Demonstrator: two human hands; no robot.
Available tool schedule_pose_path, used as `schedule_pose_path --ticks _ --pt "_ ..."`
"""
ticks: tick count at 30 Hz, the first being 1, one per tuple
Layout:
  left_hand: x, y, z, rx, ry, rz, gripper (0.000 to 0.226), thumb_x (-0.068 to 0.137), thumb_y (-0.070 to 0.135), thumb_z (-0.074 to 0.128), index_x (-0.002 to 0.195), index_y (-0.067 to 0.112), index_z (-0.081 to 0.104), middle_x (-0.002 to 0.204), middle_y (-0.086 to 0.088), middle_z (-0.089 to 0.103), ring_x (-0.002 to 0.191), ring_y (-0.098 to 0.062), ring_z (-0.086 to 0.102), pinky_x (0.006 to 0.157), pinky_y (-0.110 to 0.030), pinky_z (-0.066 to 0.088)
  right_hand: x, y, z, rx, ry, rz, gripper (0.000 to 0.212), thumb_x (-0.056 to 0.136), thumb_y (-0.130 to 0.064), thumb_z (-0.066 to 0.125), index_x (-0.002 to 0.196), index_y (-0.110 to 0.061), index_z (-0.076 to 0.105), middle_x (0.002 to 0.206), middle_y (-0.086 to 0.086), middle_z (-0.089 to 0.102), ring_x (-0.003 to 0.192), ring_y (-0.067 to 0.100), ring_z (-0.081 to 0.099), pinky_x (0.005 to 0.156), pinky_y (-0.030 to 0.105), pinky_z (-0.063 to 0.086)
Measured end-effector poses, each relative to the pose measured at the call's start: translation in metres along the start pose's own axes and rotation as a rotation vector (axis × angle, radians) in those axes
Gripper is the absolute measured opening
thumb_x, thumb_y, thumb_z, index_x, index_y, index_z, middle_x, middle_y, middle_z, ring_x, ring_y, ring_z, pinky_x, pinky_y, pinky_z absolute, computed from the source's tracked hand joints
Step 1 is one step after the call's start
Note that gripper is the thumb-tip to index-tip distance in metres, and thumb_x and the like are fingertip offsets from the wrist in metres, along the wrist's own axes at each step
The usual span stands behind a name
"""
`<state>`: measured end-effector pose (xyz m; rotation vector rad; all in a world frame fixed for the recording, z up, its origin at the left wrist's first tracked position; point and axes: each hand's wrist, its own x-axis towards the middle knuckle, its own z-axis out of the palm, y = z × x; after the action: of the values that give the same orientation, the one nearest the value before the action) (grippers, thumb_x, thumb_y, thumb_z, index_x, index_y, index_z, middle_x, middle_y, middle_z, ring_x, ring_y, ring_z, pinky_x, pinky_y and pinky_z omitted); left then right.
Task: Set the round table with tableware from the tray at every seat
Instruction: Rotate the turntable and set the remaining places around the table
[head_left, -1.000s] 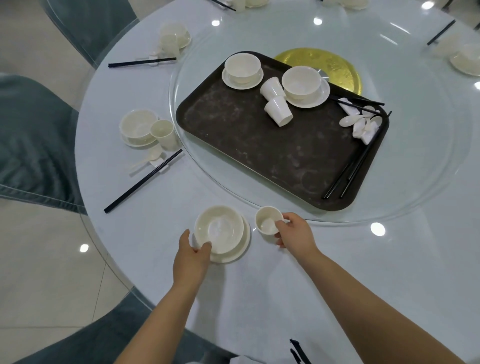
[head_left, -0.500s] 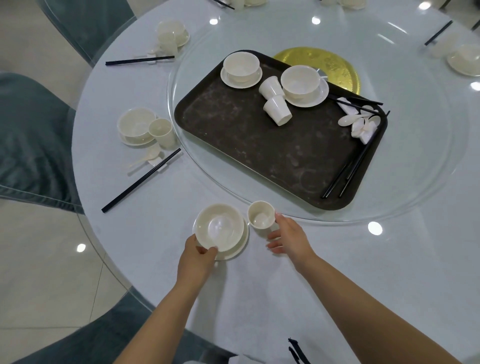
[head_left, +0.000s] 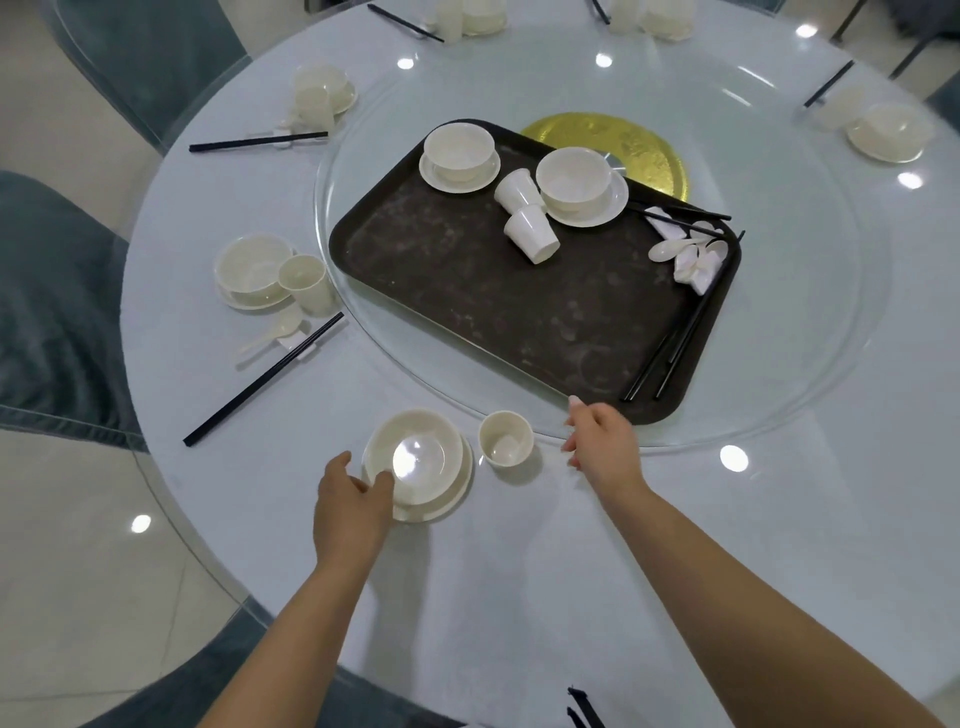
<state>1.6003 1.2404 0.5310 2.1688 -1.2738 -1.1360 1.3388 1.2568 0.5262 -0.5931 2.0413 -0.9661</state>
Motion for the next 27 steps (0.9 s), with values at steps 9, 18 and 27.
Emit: schedule_pose_path --ticks 9,18,27 --pt "0.007 0.07 0.023 -0.063 -0.156 0.197 0.025 0.092 0.026 0.058 0.117 0.027 0.058 0.092 0.009 0.059 0.093 -0.019 0.06 0.082 -0.033 0.045 0.062 -0.026 -0.057 -0.009 0.138 0.021 0.021 0.096 -0.027 0.053 0.087 -0.011 0.061 0.068 0.005 0.067 0.049 0.015 0.055 0.057 0.03 0.049" --pt "0.01 0.143 0.083 -0.034 -0.372 0.321 0.011 0.095 0.027 0.058 0.1 0.023 0.066 0.089 0.004 0.07 0.088 -0.017 0.066 0.087 -0.04 0.056 0.098 -0.033 -0.062 0.006 0.158 0.034 0.013 0.096 -0.023 0.053 0.084 -0.019 0.057 0.073 0.004 0.067 0.056 0.015 0.06 0.057 0.027 0.052" --pt "0.014 0.165 0.121 -0.022 -0.464 0.348 0.008 0.094 0.028 0.06 0.088 0.032 0.065 0.076 0.013 0.069 0.077 -0.004 0.065 0.076 -0.029 0.057 0.164 -0.045 -0.1 -0.279 0.261 -0.065 0.035 0.091 -0.024 0.049 0.124 -0.017 0.058 0.106 0.007 0.069 0.097 0.03 0.065 0.087 0.038 0.052"
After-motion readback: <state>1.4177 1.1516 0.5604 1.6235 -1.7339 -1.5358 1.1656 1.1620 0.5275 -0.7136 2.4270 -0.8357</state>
